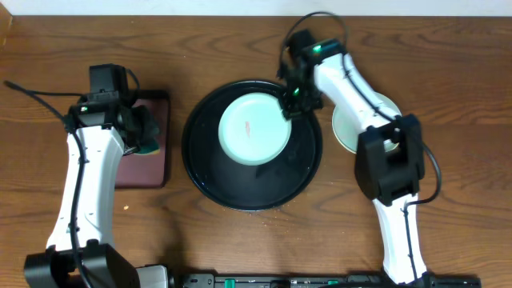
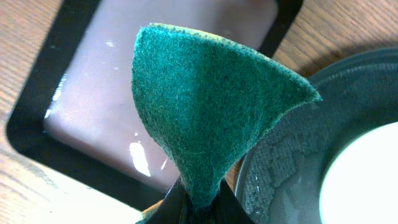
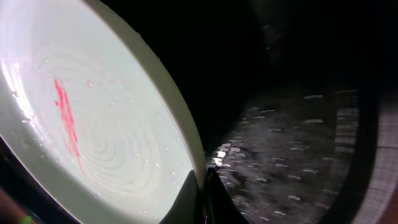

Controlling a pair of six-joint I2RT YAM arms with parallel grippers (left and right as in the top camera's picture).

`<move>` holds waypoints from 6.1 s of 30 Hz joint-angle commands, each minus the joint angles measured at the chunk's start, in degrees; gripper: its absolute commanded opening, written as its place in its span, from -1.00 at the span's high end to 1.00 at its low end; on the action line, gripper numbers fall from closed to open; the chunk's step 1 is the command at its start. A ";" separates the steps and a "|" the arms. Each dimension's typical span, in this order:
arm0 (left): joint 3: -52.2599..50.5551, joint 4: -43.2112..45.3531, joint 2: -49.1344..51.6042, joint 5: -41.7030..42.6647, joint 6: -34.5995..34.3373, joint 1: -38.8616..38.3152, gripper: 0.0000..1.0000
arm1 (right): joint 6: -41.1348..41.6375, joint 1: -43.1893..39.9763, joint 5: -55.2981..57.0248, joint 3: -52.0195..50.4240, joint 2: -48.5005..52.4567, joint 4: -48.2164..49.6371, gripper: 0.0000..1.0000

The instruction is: Clean dirty plates on tray and stack at the side

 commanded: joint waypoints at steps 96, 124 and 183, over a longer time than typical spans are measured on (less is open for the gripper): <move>0.52 23.91 26.18 -7.65 10.32 -28.35 0.85 | 1.60 1.64 0.59 -13.73 -0.39 11.06 0.97; 7.96 -3.61 5.09 -10.05 3.23 -8.17 0.85 | 5.92 2.05 2.21 -13.70 -3.30 11.06 0.97; 7.04 -3.85 5.09 -3.58 3.23 0.94 0.85 | 9.03 26.18 60.30 -14.34 -27.82 11.02 0.97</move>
